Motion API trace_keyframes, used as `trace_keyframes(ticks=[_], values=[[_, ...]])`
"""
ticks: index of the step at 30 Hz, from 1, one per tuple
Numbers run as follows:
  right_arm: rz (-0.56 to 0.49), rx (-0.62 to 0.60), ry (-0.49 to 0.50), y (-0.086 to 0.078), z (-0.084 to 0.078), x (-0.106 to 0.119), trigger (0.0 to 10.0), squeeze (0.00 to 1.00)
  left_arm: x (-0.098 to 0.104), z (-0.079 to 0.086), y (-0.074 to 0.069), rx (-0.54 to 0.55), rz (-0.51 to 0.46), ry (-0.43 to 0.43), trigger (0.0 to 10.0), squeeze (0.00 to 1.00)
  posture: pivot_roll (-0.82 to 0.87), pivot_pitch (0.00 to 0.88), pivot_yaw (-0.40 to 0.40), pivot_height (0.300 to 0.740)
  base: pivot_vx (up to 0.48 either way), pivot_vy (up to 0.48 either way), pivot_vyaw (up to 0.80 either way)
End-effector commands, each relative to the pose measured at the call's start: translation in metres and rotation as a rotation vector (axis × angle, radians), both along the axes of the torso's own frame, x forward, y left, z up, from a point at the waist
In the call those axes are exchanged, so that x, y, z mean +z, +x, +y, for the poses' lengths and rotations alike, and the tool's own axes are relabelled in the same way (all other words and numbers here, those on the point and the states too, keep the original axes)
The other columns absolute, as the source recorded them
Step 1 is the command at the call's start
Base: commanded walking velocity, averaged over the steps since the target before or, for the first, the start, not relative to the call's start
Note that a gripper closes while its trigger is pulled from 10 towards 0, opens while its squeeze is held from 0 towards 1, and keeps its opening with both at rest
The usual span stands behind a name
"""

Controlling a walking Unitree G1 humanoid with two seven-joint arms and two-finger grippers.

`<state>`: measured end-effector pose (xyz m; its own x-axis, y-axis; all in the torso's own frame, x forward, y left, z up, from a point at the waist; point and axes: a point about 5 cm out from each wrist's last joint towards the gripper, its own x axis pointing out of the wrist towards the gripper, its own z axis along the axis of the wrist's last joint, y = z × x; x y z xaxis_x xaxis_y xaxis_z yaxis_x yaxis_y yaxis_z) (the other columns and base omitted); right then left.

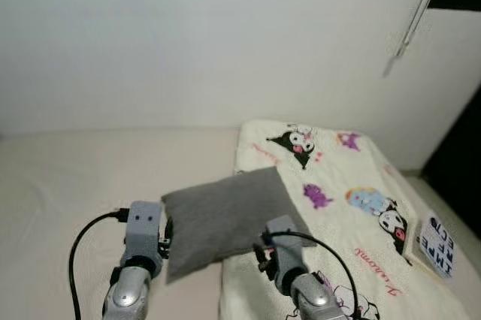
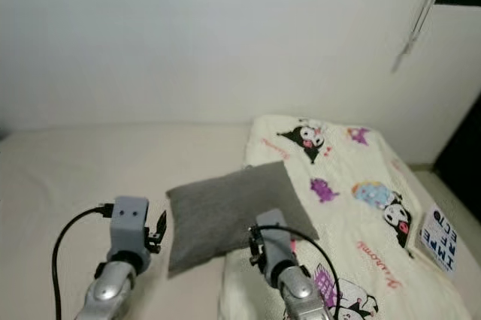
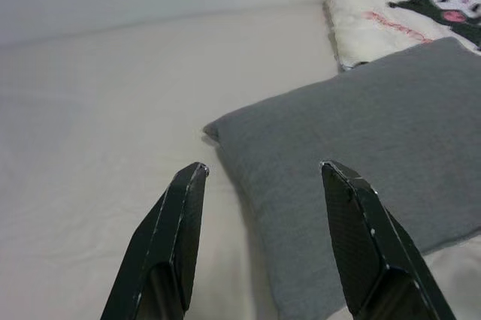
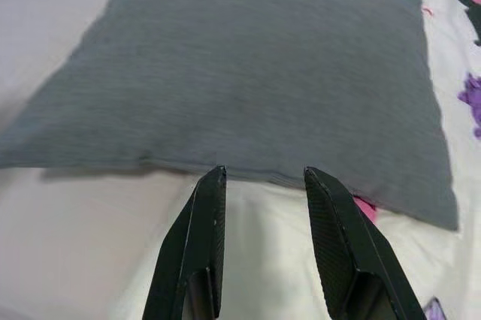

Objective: Clean up the room

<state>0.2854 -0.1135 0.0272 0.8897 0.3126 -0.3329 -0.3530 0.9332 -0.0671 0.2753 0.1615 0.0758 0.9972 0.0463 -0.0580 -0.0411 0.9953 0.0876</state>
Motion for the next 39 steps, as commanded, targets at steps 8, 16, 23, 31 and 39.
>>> trace_keyframes(ticks=[8,16,23,31,39], values=[[0.026,-0.007,0.006,-0.004,0.000,-0.005,10.0,0.00,-0.003,-0.002,-0.003,-0.018,0.003,0.020,10.0,0.00,-0.02,0.071,-0.049,0.735,0.000,0.000,0.00],[0.026,-0.013,0.006,-0.005,-0.001,-0.005,10.0,0.00,-0.003,-0.004,-0.002,-0.025,0.010,0.043,10.0,0.00,-0.02,0.075,-0.047,0.735,0.000,-0.328,0.00],[0.041,-0.112,0.015,0.002,-0.009,-0.003,10.0,0.00,-0.006,-0.003,0.000,0.001,0.040,0.029,10.0,0.00,-0.01,0.074,-0.050,0.735,0.000,0.000,0.00],[-0.020,-0.174,-0.037,0.012,-0.020,0.006,10.0,0.00,-0.007,0.001,0.003,0.026,0.052,0.045,10.0,0.00,-0.01,0.075,-0.055,0.735,0.000,0.000,0.00],[-0.074,-0.171,-0.051,0.016,-0.028,0.014,10.0,0.00,-0.013,0.005,0.001,0.035,0.074,0.049,10.0,0.00,-0.02,0.076,-0.052,0.735,0.000,0.000,0.00]])
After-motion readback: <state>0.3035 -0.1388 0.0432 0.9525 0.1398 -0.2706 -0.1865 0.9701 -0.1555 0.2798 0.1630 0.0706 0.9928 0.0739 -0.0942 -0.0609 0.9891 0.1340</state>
